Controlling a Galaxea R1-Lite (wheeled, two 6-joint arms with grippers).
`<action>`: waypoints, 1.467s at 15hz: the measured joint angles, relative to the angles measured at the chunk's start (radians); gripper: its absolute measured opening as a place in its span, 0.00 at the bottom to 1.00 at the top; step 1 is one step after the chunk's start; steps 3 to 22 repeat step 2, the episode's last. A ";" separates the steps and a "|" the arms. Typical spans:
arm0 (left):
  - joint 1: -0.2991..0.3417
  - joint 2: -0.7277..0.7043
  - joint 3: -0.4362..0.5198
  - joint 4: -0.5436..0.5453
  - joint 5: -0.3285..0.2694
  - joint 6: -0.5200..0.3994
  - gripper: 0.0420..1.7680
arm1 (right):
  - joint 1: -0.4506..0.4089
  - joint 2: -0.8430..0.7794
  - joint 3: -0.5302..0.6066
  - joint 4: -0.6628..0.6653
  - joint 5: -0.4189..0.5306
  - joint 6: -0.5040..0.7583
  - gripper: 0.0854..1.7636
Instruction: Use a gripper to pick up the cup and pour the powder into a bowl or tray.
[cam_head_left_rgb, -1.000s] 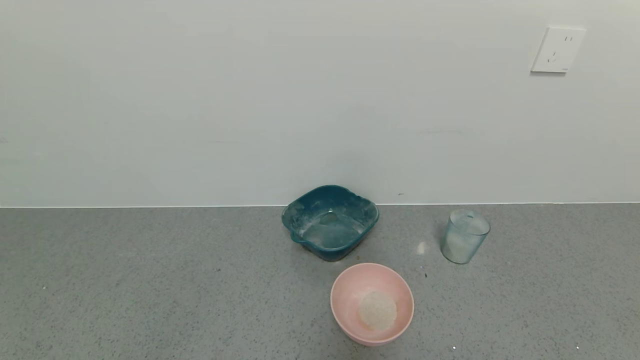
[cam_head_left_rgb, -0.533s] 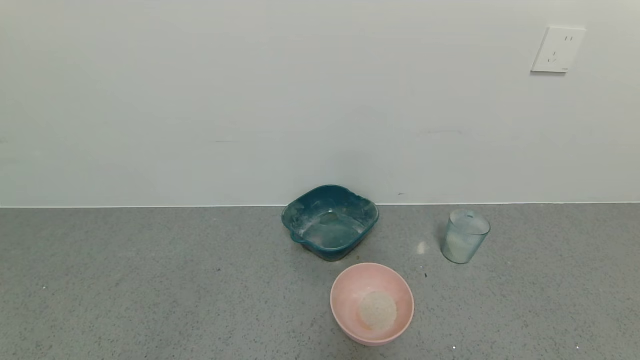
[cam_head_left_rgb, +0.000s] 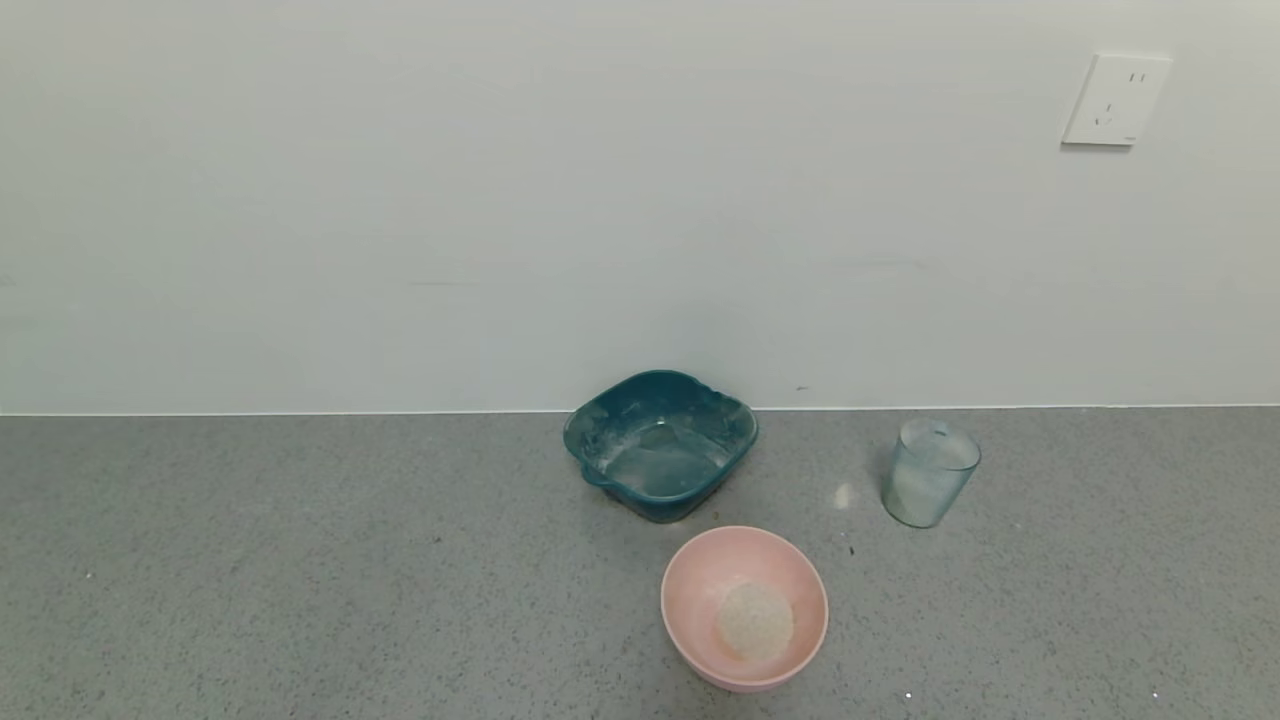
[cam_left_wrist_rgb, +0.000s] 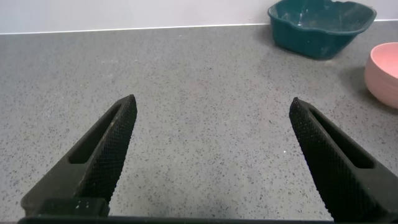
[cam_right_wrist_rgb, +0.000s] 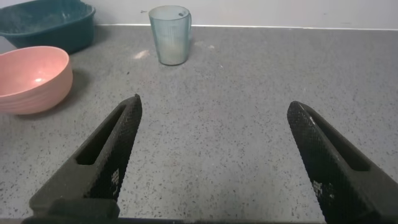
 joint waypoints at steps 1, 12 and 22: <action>0.000 0.000 0.000 0.000 0.000 0.000 1.00 | 0.000 0.000 0.000 0.000 0.000 -0.001 0.96; 0.000 0.000 0.000 0.000 0.000 0.000 1.00 | 0.000 0.000 0.001 0.001 0.001 -0.003 0.96; 0.000 0.000 0.000 0.000 0.000 0.000 1.00 | 0.000 0.000 0.001 0.001 0.001 -0.003 0.96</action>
